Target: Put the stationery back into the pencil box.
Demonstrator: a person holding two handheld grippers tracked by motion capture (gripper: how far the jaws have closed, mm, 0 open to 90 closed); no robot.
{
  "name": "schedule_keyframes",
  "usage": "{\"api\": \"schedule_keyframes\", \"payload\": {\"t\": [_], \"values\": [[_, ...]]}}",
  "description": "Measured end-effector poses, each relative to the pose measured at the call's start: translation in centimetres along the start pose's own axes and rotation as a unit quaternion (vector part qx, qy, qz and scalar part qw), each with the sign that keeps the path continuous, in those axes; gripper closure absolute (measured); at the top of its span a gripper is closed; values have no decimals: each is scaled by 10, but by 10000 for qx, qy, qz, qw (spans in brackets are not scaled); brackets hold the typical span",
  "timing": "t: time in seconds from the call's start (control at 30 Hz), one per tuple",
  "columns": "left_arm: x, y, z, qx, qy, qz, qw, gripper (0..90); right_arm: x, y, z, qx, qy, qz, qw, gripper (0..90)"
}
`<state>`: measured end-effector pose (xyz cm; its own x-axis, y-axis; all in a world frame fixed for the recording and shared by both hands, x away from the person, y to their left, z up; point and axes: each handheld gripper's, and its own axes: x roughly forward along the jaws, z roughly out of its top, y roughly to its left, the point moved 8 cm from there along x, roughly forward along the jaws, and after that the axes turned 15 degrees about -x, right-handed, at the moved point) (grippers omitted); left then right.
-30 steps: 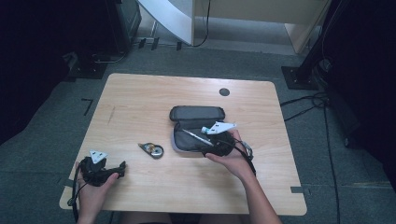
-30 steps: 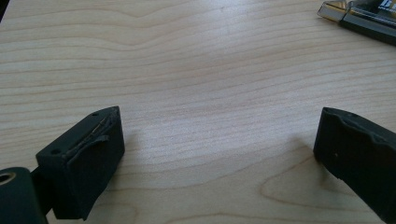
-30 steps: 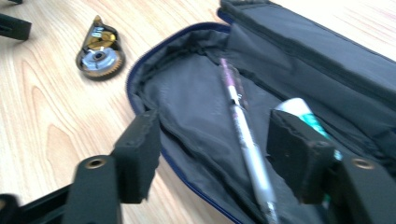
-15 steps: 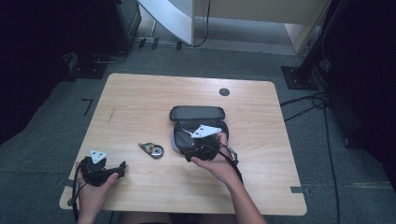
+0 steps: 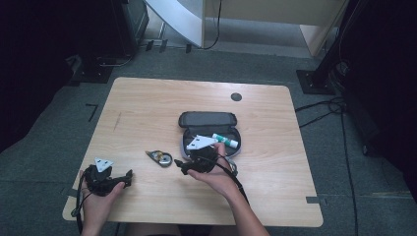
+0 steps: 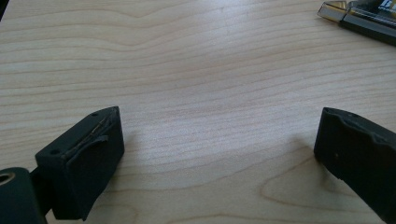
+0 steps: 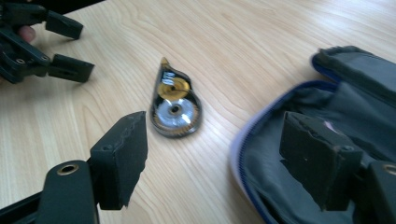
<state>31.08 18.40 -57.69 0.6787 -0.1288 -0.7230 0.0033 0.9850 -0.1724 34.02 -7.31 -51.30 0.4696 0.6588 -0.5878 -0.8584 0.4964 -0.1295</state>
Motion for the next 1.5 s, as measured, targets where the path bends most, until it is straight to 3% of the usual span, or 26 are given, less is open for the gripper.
{"api": "schedule_keyframes", "payload": {"t": [0.4,0.77,1.0,1.23,1.4,1.5], "values": [[0,0,0,-1,0,0,10000,19,27,22,13,-150,-21,84,9998,251],[0,0,0,-1,0,1,10000,19,63,35,9,-188,440,-119,9988,247],[0,0,0,1,-1,0,10000,19,75,36,6,-265,632,-265,9973,263],[0,0,0,7,5,2,10000,19,84,34,0,-75,863,-419,9954,310],[0,0,0,7,4,2,10000,19,88,33,-2,128,862,-406,9954,408],[0,0,0,9,4,2,10000,19,87,33,-2,175,872,-400,9952,413]]}}
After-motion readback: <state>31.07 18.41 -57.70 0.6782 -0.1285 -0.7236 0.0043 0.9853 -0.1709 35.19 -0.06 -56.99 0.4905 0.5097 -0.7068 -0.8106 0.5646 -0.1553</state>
